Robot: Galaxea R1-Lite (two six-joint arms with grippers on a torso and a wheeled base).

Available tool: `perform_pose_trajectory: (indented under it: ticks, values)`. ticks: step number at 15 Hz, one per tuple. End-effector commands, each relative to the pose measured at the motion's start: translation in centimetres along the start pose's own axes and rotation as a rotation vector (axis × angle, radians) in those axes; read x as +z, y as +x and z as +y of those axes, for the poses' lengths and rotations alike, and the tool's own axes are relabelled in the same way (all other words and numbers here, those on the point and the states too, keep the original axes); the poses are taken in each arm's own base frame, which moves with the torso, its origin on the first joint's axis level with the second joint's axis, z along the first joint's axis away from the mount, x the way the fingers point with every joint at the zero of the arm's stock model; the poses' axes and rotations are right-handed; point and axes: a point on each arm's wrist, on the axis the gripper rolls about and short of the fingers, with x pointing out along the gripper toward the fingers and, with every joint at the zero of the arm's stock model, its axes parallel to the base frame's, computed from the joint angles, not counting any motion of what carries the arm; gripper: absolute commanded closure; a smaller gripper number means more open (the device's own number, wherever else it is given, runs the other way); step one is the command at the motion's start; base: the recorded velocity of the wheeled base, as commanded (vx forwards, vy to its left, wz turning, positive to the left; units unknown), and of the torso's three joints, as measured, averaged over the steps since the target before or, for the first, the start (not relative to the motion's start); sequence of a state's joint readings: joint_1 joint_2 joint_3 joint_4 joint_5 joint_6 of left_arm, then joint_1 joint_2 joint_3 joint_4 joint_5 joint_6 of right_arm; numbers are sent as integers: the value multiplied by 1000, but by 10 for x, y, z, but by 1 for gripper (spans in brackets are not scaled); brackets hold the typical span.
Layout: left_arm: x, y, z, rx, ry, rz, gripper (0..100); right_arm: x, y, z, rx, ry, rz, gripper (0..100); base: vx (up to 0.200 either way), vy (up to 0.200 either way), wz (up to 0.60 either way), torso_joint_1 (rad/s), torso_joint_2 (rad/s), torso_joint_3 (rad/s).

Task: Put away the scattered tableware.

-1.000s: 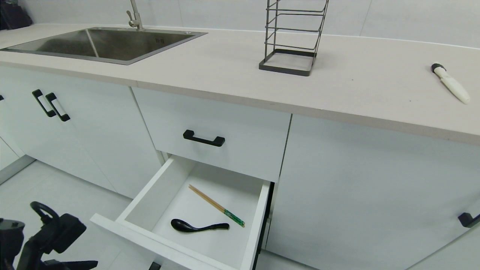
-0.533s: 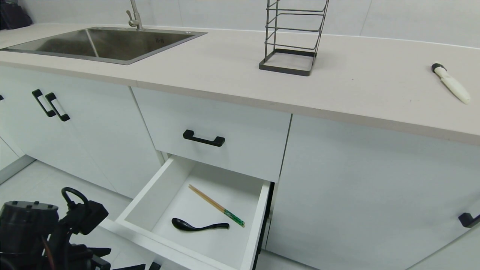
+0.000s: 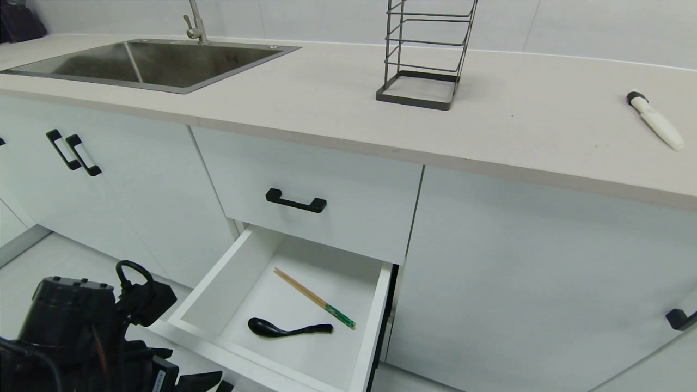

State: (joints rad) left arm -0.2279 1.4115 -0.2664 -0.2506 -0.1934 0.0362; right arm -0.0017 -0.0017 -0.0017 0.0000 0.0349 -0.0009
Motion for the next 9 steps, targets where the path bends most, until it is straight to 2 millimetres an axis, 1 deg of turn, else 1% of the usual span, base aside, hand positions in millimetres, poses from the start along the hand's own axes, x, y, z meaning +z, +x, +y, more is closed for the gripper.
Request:
perform_pose_trajectory:
  ticks: [1,3,9]
  values:
    - [7,6,1,12,0,7,0,0,0,0,1,-1,2,0,0,0,0,0,0,0]
    - [12,11,-1,11,-2,16,0,0,0,0,1,1,2,0,0,0,0,0,0,0]
    - [23,12,-1,19,4,-37,0,0,0,0,1,-1,2,0,0,0,0,0,0,0]
